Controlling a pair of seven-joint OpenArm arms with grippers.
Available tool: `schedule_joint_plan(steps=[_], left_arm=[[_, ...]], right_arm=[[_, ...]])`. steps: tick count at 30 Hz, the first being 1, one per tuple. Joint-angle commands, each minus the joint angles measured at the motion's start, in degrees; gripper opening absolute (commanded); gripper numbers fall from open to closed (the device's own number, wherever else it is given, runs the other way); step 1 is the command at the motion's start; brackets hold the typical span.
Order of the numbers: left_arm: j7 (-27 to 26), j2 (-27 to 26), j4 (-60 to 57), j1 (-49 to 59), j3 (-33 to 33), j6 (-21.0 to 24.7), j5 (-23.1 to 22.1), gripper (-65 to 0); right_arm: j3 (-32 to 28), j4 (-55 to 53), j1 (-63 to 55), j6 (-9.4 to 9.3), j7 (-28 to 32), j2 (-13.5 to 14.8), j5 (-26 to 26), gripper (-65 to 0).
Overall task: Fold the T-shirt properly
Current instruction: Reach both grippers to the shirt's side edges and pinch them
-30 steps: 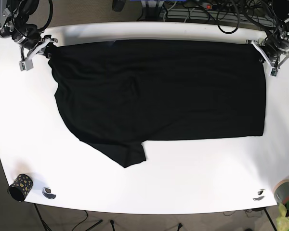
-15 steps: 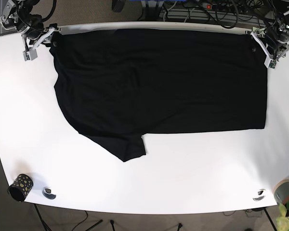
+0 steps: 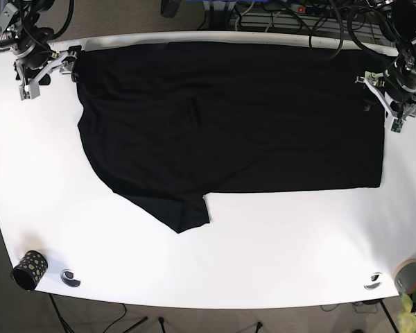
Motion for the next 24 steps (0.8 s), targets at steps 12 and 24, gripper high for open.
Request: schedule_joint_plan(steps=[12, 24], left_arm=[[-0.91, -0.68, -2.93, -11.58, 8.55, 1.7, -0.4, -26.4], [-1.17, 2.13, -7.59, -19.32, 10.31, 8.65, -0.4, -26.4]], right_arm=[[-9.68, -4.56, 19.58, 0.38, 1.36, 1.31, -10.4, -3.2], [-22.77, -22.23, 37.16, 0.47, 7.25, 1.48, -19.72, -3.2]])
